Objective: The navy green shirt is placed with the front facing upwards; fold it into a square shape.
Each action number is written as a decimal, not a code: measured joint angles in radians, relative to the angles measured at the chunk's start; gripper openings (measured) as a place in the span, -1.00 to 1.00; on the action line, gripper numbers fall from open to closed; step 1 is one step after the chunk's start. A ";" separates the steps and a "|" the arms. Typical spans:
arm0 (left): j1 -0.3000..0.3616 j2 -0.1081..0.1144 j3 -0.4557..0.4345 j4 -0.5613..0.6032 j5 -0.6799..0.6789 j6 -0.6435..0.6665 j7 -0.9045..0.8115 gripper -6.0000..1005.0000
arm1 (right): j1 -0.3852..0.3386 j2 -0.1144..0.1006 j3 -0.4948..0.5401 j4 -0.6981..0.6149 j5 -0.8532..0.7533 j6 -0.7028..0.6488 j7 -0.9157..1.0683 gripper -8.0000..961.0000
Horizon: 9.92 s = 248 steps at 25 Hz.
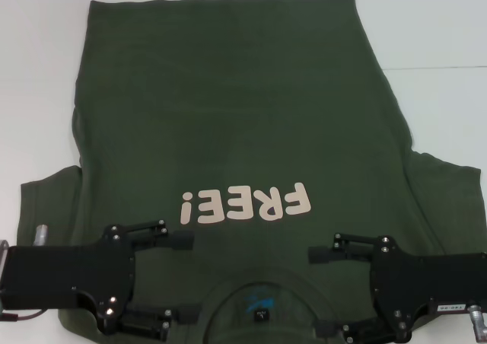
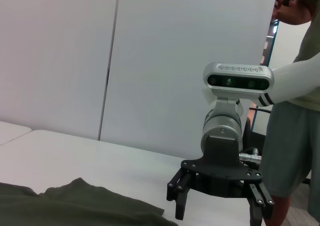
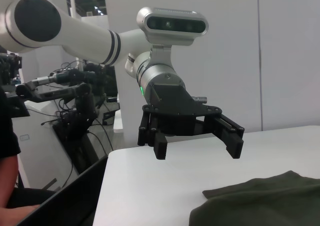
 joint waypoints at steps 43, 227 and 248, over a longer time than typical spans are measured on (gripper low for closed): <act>-0.043 -0.003 -0.052 -0.076 -0.053 -0.094 0.020 0.86 | 0.072 -0.065 0.140 -0.623 -0.077 0.050 1.104 0.91; -0.043 -0.005 -0.081 -0.090 -0.098 -0.201 0.003 0.86 | 0.153 -0.129 0.220 -0.208 -0.699 0.249 1.437 -0.52; -0.043 -0.008 -0.093 -0.091 -0.098 -0.201 0.001 0.86 | 0.109 -0.147 0.194 -0.325 -0.766 0.318 1.434 -0.96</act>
